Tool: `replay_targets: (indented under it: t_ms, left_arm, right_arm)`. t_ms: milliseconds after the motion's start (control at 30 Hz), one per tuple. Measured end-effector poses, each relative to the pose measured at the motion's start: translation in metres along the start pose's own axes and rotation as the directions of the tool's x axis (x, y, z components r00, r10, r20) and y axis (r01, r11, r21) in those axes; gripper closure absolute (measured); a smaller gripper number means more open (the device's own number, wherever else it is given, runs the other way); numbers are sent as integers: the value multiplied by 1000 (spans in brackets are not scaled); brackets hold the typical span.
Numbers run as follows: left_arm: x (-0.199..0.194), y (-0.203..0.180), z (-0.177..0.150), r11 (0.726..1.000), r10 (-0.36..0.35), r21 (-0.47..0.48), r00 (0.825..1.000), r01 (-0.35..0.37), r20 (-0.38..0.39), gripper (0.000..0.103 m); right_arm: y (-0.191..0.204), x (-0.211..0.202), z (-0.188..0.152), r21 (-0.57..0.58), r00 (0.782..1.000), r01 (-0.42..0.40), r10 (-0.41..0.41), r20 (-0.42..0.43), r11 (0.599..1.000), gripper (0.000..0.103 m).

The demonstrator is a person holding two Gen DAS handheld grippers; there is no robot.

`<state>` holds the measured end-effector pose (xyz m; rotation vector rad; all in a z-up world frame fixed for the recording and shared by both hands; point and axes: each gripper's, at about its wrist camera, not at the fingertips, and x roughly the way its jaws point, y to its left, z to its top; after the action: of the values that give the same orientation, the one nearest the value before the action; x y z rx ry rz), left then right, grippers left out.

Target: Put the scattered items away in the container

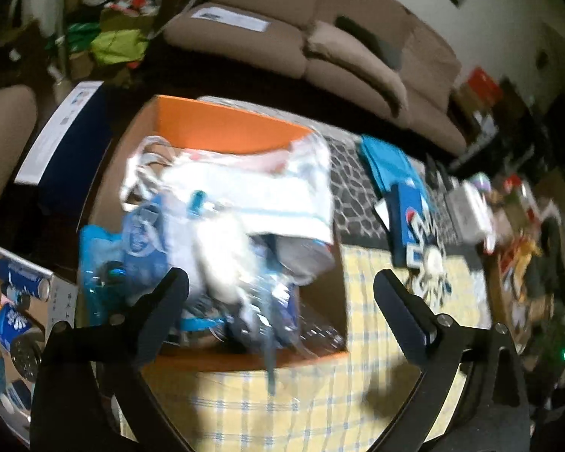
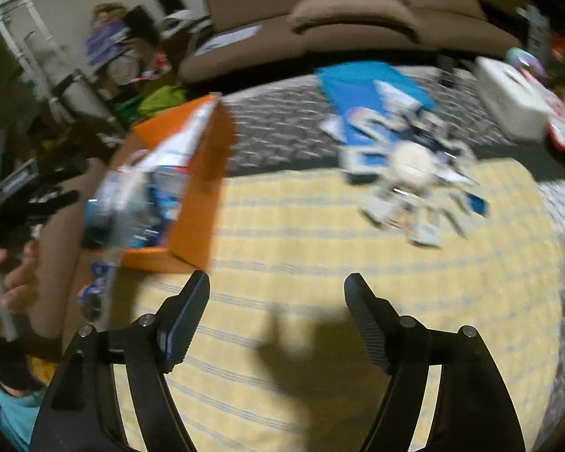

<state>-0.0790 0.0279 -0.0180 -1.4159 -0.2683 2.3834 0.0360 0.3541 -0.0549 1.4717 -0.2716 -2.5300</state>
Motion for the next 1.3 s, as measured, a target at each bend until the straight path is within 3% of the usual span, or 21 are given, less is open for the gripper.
replay_targets:
  t_ms: [167,333,567,733,1100,1133,1233,1300]
  left_arm:
    - [12,-42,-16,993,30,118,999,-29,-11,4]
    - [20,-66,-29,982,49,184,999,-47,-9,4]
    - [29,-75,-32,975,65,213,998,-63,-4,4]
    - [37,-76,-33,973,82,218,997,-76,-16,4]
    - [40,-82,-36,970,74,235,997,-66,-27,4]
    - [39,-82,-36,970,73,233,997,-65,-26,4]
    - [38,-81,-35,973,66,224,997,-59,-24,4]
    - [37,-80,-34,974,62,218,998,-55,-26,4]
  right_arm:
    - [-59,-2,-2,100,997,73,-74,1,992,24]
    - [-85,5,26,102,991,125,-128,25,987,24]
    - [-107,91,93,68,987,160,-158,-37,985,24]
    - [-119,136,114,91,985,170,-166,-50,981,24]
    - [-108,144,105,17,971,236,-235,-50,972,27]
    - [-103,141,100,9,973,225,-225,-52,974,35]
    - [-90,134,84,-36,971,226,-228,-71,973,35]
    - [-81,129,65,-63,979,168,-174,-103,984,36]
